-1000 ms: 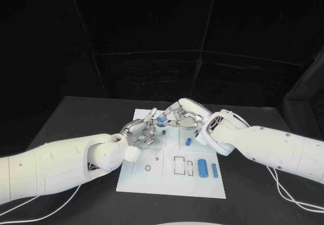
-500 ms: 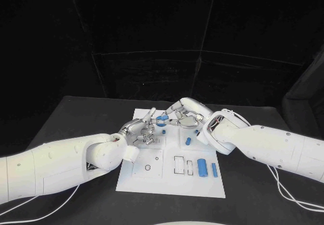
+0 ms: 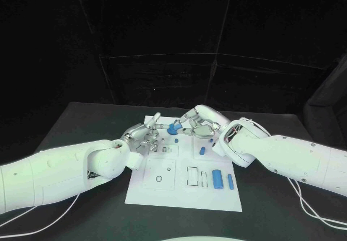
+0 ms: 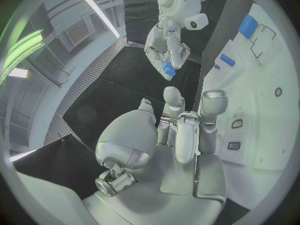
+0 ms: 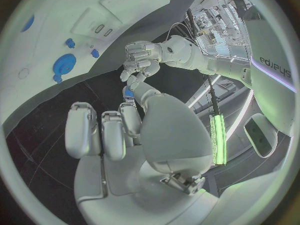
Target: Assemble the parts on the task board
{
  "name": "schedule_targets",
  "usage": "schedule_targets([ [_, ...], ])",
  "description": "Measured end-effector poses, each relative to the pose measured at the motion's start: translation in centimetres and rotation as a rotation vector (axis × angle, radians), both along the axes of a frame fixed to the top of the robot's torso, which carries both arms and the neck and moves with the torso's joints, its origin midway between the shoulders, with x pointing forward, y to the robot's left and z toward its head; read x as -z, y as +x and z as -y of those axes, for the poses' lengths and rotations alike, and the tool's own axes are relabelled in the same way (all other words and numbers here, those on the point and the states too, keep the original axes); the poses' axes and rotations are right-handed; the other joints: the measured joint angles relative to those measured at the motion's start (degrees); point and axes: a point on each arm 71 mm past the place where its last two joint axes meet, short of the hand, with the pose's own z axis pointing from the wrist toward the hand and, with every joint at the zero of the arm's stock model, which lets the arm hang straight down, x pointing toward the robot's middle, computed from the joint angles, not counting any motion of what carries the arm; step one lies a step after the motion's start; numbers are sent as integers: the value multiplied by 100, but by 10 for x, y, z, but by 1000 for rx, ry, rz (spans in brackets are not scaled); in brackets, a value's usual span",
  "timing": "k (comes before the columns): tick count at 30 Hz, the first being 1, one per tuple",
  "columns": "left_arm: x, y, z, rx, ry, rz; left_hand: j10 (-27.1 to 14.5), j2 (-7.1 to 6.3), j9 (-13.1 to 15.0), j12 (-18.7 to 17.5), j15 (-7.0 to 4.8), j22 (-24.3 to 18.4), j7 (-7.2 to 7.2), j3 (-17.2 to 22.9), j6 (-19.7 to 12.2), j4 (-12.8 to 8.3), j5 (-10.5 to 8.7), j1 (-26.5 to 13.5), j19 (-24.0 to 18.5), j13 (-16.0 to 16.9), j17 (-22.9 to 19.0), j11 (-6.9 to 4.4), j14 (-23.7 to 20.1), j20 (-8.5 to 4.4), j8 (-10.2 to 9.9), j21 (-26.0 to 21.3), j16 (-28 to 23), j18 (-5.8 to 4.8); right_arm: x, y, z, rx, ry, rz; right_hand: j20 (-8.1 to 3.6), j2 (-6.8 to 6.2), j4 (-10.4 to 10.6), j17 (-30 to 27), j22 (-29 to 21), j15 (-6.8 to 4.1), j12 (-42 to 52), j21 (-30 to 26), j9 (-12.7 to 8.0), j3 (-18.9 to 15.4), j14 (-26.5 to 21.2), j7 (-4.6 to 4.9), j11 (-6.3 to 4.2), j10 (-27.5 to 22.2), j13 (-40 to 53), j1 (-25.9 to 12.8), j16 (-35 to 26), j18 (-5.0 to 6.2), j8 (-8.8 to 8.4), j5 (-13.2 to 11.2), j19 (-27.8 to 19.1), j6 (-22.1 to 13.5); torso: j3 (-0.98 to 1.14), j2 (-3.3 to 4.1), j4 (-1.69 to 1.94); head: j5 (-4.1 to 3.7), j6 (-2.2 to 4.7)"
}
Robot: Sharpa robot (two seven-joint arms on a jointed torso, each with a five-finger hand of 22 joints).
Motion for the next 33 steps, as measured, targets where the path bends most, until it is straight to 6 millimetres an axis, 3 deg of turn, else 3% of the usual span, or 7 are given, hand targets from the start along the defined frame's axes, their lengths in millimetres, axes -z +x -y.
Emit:
schedule_targets([
  [13, -10, 9, -55, -80, 106, 63, -158, -104, -12, -216, 0, -186, 42, -55, -43, -166, 0, 202, -122, -261, 0, 29, 0, 3, -22, -98, -41, -1, -2, 6, 14, 36, -84, 21, 0, 53, -15, -1, 11, 0, 0, 0, 0, -15, 0, -3, 0, 0, 0, 42, 0, 0, 1, 36, 0, 3, -19, -1, -3, -3, -57],
  [18, -29, 12, -70, -101, 120, 110, -248, -118, -19, -360, 0, -307, 62, -63, -64, -206, 0, 257, -199, -404, 0, 41, 0, 16, -48, -201, -111, 0, -8, 8, 2, 7, -206, 64, 0, 75, -38, -1, 11, 0, 0, 0, -1, -39, 0, -4, 0, 0, 1, 65, 0, 0, 1, 11, 0, 4, -24, -3, 4, 49, -104],
  [22, -44, 15, -80, -122, 122, 148, -471, -155, -34, -591, 0, -817, 113, -105, -118, -277, 0, 297, -530, -543, -13, 99, 0, 41, -95, -522, -359, 0, -12, 10, -14, -23, -308, 99, 0, 76, -47, -1, 11, 0, 0, 0, 0, -47, 0, -4, 0, 0, 1, 65, 0, 0, 1, -25, 0, 5, -30, -7, 10, 72, -128],
  [24, -51, 16, -83, -131, 120, 166, -716, -164, -39, -865, 51, -1394, 137, -137, -183, -310, 0, 355, -901, -708, -537, 148, -51, 80, -115, -921, -709, 143, -10, 11, -22, -36, -364, 113, 0, 76, -54, -1, 10, 0, 0, 0, 0, -54, 0, -5, 0, 0, 1, 66, 0, 0, 1, -31, 0, 6, -34, -7, 17, 86, -143],
  [29, -61, 16, -85, -151, 102, 201, -1084, -172, -39, -1379, 155, -1782, 156, -202, -197, -374, 0, 403, -1252, -1070, -1870, 234, -549, 184, -115, -1377, -1567, 143, 2, 10, -43, -86, -541, 137, 0, 76, -70, -1, 10, 0, 0, 0, -1, -70, 0, -7, 0, 0, 1, 66, 0, 0, 1, -78, 0, 7, -34, -7, 24, 116, -181],
  [33, -65, 15, -85, -161, 85, 214, -1153, -136, -39, -1566, 194, -1881, 175, -221, -216, -427, 0, 440, -1288, -1232, -2221, 246, -666, 204, -115, -1520, -1820, 142, 10, 11, -55, -110, -643, 151, 0, 76, -57, -1, -9, 0, -26, 0, -1, -84, 0, -7, 0, 0, 2, 66, 0, 1, 1, -102, 0, 8, -34, -3, 14, 151, -221],
])
